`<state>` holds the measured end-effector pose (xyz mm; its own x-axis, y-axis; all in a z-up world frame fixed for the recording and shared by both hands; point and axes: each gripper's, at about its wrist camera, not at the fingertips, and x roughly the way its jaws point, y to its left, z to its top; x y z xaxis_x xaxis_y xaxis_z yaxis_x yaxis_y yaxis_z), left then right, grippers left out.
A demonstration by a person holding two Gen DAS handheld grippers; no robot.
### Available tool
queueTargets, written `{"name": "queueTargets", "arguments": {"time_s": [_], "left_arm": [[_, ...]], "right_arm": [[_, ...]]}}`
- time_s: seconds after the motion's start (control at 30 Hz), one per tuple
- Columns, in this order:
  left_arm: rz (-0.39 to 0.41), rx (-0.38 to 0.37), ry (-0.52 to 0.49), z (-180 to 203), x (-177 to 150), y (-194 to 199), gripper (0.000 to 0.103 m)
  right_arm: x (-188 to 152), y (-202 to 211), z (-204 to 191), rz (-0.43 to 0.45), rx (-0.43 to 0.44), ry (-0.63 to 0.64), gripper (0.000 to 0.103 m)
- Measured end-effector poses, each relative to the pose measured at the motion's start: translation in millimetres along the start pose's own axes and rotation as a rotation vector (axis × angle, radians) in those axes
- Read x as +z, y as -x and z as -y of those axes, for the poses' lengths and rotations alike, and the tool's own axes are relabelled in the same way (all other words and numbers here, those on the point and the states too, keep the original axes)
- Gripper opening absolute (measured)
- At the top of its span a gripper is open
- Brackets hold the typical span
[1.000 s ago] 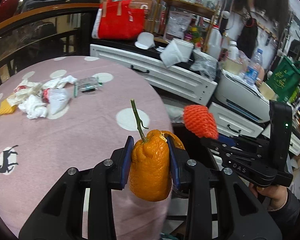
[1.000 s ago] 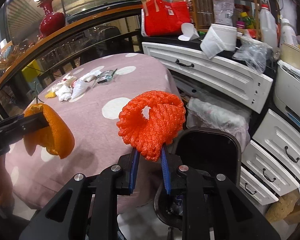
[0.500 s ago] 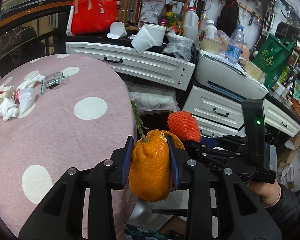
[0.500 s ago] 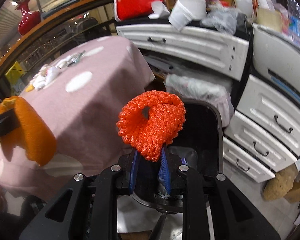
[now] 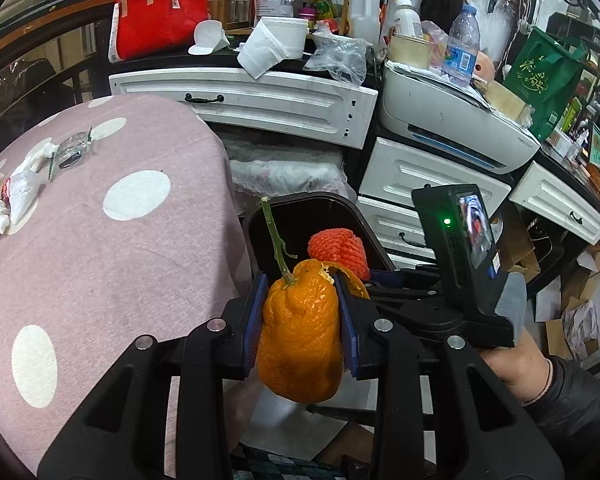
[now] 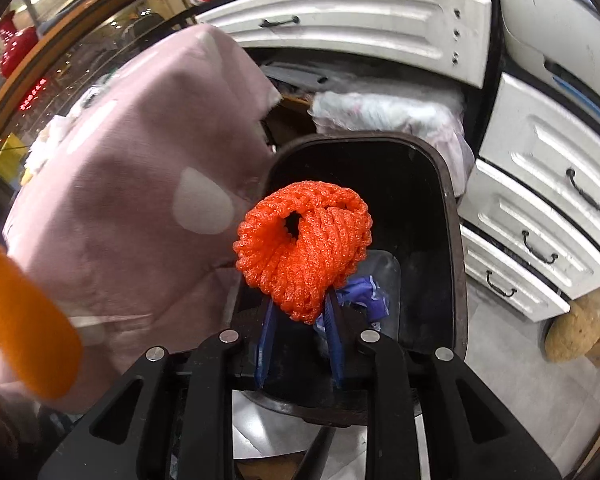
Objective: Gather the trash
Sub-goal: 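Carry the mesh net into the black bin and open the right gripper while the left carries the peel, then lower the orange peel into the black bin and open the left gripper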
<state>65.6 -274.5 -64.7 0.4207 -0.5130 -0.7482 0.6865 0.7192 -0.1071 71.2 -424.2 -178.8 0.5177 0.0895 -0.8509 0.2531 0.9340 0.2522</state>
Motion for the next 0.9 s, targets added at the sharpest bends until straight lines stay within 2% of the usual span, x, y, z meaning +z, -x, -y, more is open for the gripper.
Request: {"name": "queueTargets", "arguments": {"time_s": [0.03, 0.1, 0.17, 0.33, 0.9], "left_arm": [[-0.004, -0.001, -0.002, 1, 0, -2, 0.034], [-0.013, -0.003, -0.002, 2, 1, -5, 0.034], [-0.020, -0.005, -0.001, 3, 0, -9, 0.034], [-0.038, -0.005, -0.007, 6, -4, -16, 0.034], [-0.093, 0.005, -0.052, 23, -5, -56, 0.034]], "right_arm": [[-1, -3, 2, -0.005, 0.001, -0.006, 0.030], [-2, -6, 4, -0.013, 0.004, -0.012, 0.048], [-5, -8, 4, -0.012, -0.008, -0.014, 0.055], [-7, -4, 5, -0.001, -0.040, -0.008, 0.055], [3, 37, 38, 0.122, -0.098, -0.130, 0.061]]}}
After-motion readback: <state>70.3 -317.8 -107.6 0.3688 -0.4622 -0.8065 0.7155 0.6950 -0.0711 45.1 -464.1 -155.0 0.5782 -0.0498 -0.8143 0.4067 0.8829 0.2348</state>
